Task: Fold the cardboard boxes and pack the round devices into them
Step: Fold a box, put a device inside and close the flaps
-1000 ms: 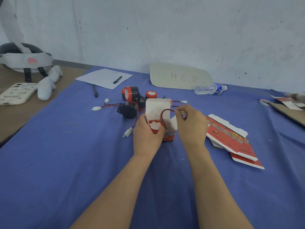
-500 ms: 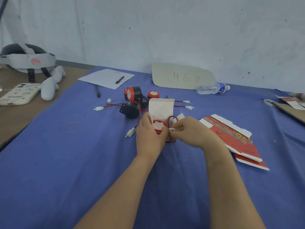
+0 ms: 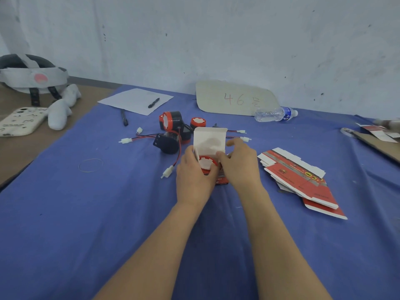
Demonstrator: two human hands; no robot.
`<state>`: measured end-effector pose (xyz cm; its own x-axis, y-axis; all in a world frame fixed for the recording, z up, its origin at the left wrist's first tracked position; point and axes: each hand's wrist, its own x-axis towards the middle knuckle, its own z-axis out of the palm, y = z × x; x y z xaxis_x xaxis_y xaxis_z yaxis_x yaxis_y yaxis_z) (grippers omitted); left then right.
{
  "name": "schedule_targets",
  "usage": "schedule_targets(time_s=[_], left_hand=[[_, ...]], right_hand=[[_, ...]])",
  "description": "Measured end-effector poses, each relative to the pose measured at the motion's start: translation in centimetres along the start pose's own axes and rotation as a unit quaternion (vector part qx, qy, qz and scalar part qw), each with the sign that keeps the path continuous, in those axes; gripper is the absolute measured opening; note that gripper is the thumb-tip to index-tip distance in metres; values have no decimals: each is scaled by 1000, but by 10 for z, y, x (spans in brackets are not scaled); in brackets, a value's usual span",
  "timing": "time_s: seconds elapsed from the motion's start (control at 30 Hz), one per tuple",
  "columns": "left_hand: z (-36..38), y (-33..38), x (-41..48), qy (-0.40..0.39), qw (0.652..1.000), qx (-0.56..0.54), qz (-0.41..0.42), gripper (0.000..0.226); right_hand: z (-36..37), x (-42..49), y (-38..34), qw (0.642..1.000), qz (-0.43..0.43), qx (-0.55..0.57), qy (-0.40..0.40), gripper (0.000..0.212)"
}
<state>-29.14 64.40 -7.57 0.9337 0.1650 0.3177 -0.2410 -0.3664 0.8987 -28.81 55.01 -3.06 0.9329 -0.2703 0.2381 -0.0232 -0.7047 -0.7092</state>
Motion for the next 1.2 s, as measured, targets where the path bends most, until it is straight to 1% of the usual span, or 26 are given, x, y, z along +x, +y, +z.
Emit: schedule_targets(time_s=[0.07, 0.13, 0.23, 0.4, 0.47, 0.57, 0.63, 0.7, 0.83, 0.9, 1.2], left_hand=[[0, 0, 0, -1, 1000, -3, 0, 44], [1, 1, 0, -1, 1000, 0, 3, 44], [2, 1, 0, 2, 1000, 2, 5, 44], [2, 0, 1, 2, 1000, 6, -8, 45], [2, 0, 1, 2, 1000, 4, -9, 45], [3, -1, 1, 2, 1000, 2, -10, 45], [3, -1, 1, 2, 1000, 4, -12, 43], [3, -1, 1, 4, 1000, 5, -11, 43], [2, -2, 1, 3, 1000, 10, -5, 43], [2, -2, 1, 2, 1000, 12, -7, 44], [1, -1, 1, -1, 1000, 16, -9, 42]], right_hand=[[3, 1, 0, 1000, -2, 16, 13, 34], [5, 3, -1, 1000, -5, 3, 23, 29], [7, 6, -4, 999, 10, -53, 6, 24], [6, 15, -12, 987, 25, -152, -42, 23], [5, 16, -14, 982, 23, -182, -46, 22], [4, 15, -14, 974, 27, -221, -42, 13], [6, 13, -14, 969, 27, -241, -46, 16], [6, 11, -11, 970, 13, -238, -42, 21], [-10, 9, -1, 989, 0, -148, -7, 24], [-19, 9, 5, 991, -1, -131, -7, 26], [-24, 0, 8, 997, -20, -68, 11, 18]])
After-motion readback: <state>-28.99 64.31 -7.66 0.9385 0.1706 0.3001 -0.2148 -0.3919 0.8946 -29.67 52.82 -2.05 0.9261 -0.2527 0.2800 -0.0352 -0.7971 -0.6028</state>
